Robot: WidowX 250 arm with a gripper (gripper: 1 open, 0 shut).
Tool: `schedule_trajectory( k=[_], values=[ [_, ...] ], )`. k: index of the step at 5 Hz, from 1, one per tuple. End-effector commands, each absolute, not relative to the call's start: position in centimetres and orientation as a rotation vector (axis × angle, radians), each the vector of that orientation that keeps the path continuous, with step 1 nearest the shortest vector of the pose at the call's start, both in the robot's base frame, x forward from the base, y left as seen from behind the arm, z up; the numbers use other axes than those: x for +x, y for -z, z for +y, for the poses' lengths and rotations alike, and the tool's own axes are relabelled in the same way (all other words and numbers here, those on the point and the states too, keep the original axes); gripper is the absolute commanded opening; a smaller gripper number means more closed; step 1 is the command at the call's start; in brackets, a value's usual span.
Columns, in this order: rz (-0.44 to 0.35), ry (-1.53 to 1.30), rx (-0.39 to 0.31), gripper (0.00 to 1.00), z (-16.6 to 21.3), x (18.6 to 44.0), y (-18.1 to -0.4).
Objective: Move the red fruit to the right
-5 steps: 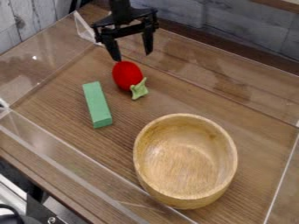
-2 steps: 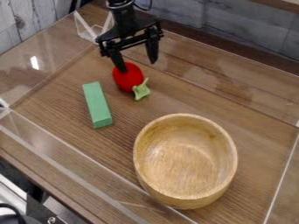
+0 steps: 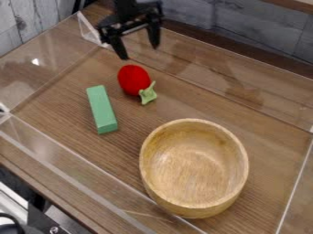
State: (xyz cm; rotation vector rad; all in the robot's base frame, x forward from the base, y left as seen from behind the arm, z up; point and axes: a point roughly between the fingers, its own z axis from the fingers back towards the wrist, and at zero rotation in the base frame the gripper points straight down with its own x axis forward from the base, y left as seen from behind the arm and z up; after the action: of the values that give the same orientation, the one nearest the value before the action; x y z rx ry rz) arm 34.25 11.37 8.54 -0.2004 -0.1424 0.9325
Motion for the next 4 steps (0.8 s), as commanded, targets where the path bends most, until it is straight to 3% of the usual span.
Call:
schedule_trajectory(
  k=[1, 4],
  values=[
    [-0.214, -0.931, -0.198, 1.0, 12.8, 35.3, -9.9],
    [-0.254, -0.995, -0.18, 1.0, 11.7, 35.1, -10.2]
  ],
)
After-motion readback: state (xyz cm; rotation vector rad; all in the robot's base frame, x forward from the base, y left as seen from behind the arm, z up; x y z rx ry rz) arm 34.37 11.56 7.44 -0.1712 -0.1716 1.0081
